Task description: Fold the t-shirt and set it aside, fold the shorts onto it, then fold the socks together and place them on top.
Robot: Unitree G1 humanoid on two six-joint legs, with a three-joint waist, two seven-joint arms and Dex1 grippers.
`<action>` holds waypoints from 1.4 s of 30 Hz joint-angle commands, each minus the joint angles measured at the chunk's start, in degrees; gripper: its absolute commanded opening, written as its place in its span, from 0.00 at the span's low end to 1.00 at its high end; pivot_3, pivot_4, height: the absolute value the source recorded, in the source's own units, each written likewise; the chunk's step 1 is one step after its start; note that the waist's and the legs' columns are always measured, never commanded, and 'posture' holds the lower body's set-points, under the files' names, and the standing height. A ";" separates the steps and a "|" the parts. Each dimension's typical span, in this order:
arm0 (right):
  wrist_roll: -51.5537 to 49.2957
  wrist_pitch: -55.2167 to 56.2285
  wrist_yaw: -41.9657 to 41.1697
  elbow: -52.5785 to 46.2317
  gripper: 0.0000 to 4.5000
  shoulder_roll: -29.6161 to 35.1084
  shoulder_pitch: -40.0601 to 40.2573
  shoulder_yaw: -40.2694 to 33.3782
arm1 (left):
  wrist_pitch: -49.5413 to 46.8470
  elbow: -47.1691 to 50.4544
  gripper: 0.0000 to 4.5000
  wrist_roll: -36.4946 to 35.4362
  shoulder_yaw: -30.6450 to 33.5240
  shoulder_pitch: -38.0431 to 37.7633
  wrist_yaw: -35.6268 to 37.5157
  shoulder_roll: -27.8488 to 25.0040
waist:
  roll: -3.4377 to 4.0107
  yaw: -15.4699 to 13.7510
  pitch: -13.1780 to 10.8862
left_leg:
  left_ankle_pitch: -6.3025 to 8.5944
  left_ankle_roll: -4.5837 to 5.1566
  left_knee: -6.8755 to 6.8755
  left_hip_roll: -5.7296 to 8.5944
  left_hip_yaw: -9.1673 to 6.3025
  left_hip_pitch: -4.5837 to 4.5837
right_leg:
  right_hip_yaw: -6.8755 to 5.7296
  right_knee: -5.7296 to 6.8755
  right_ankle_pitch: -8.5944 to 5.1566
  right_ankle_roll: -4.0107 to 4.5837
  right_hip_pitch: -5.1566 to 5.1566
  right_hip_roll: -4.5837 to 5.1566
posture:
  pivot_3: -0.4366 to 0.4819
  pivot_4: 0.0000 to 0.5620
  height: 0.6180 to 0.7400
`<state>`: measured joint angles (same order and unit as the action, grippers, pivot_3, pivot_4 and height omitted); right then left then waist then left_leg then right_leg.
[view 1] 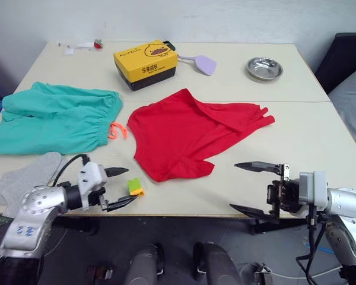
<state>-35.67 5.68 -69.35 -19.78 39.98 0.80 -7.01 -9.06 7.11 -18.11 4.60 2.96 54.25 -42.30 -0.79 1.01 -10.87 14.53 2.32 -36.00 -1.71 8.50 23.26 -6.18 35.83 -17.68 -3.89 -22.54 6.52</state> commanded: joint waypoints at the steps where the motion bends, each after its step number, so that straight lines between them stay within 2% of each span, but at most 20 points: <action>1: 0.31 -0.07 0.71 -1.00 1.00 -0.53 -0.89 -0.05 | 1.53 -1.26 1.00 1.97 -2.39 0.87 1.80 -0.43 | 0.00 0.09 0.00 | 0.00 0.00 0.00 0.00 0.01 0.00 | 0.00 0.01 0.00 0.00 0.00 0.00 | 0.48 0.27 1.00; 8: 0.91 -0.39 1.01 -0.46 1.00 -1.07 -1.65 0.03 | 1.23 -0.30 1.00 -1.06 -1.18 -0.34 5.88 -1.01 | 0.00 0.21 0.00 | 0.00 0.00 -0.03 -0.02 0.00 0.00 | 0.01 0.03 0.00 0.00 0.00 0.00 | 0.48 0.27 1.00; 13: 1.05 0.83 -1.31 2.23 1.00 -1.78 -2.42 0.52 | 1.73 0.49 1.00 -1.57 2.61 -4.14 4.72 -1.34 | 0.00 0.50 0.00 | 0.01 0.00 -0.03 -0.03 -0.01 0.00 | 0.01 0.02 0.00 0.00 0.00 0.00 | 0.48 0.27 1.00; 16: 1.33 1.59 -2.97 4.30 1.00 -2.32 -3.40 0.83 | 3.18 0.23 0.86 -0.33 2.97 -5.07 3.28 -0.25 | 0.00 0.46 0.00 | 0.01 0.01 -0.03 -0.03 -0.01 -0.01 | 0.01 0.02 0.00 0.00 0.00 0.00 | 0.48 0.27 1.00; 22: 1.62 2.20 -4.36 6.14 1.00 -2.98 -4.91 1.36 | 2.57 -0.32 0.43 -0.58 1.14 -3.88 1.22 3.18 | 0.00 0.13 0.00 | 0.02 0.03 -0.05 -0.02 -0.03 -0.01 | 0.01 0.01 0.00 0.00 0.03 0.02 | 0.48 0.27 1.00; 23: 1.65 2.24 -4.35 6.30 1.00 -2.99 -5.03 1.40 | 2.29 -0.25 0.40 -0.79 1.14 -3.68 0.98 3.61 | 0.00 0.12 0.00 | 0.02 0.03 -0.05 -0.02 -0.03 -0.01 | 0.01 0.02 0.00 0.00 0.03 0.02 | 0.48 0.27 1.00; 30: 2.21 2.21 -3.99 6.73 1.00 -3.04 -5.47 1.49 | 2.65 -0.52 0.40 -1.31 3.05 -4.41 2.27 2.85 | 0.00 0.45 0.00 | 0.01 0.02 -0.03 -0.03 -0.03 -0.01 | -0.01 0.03 0.00 0.00 0.01 0.02 | 0.48 0.27 1.00; 32: 2.26 2.26 -3.95 6.68 1.00 -3.08 -5.51 1.53 | 3.28 0.23 0.40 -3.43 5.37 -5.01 2.96 3.03 | 0.00 0.46 0.00 | 0.01 0.02 -0.03 -0.03 -0.03 -0.01 | -0.01 0.03 0.00 0.00 0.00 0.02 | 0.48 0.27 1.00; 36: 1.16 2.13 -3.41 5.41 1.00 -3.97 -5.90 1.62 | 3.48 3.72 0.40 -9.55 16.88 -9.93 0.47 3.68 | -0.01 0.69 -0.01 | 0.02 0.01 -0.01 -0.05 -0.03 -0.01 | 0.00 0.02 0.00 0.00 -0.01 0.02 | 0.48 0.27 1.00; 40: -1.68 -0.92 -0.96 2.53 1.00 -6.93 -8.24 3.07 | -2.72 1.42 0.40 -8.74 31.72 -17.04 -9.49 2.29 | 0.00 0.79 -0.01 | 0.02 0.01 -0.01 -0.06 -0.03 -0.01 | 0.02 0.04 0.00 0.00 -0.02 0.02 | 0.48 0.27 1.00; 42: -2.97 -2.70 0.44 1.48 1.00 -8.55 -9.53 3.79 | -5.71 -0.83 0.40 -11.25 38.70 -17.77 -13.10 2.18 | -0.01 0.67 -0.02 | 0.02 0.01 0.00 -0.06 -0.04 -0.01 | 0.01 0.03 -0.01 0.01 -0.03 0.02 | 0.48 0.27 1.00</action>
<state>-36.30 4.05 -70.16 -15.52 32.36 -7.87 -3.70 -13.03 6.91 -27.13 37.05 -14.70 44.36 -39.13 -0.81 1.67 -10.89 14.56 2.33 -36.00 -1.77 8.44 23.24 -6.18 35.87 -17.69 -3.88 -22.57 6.54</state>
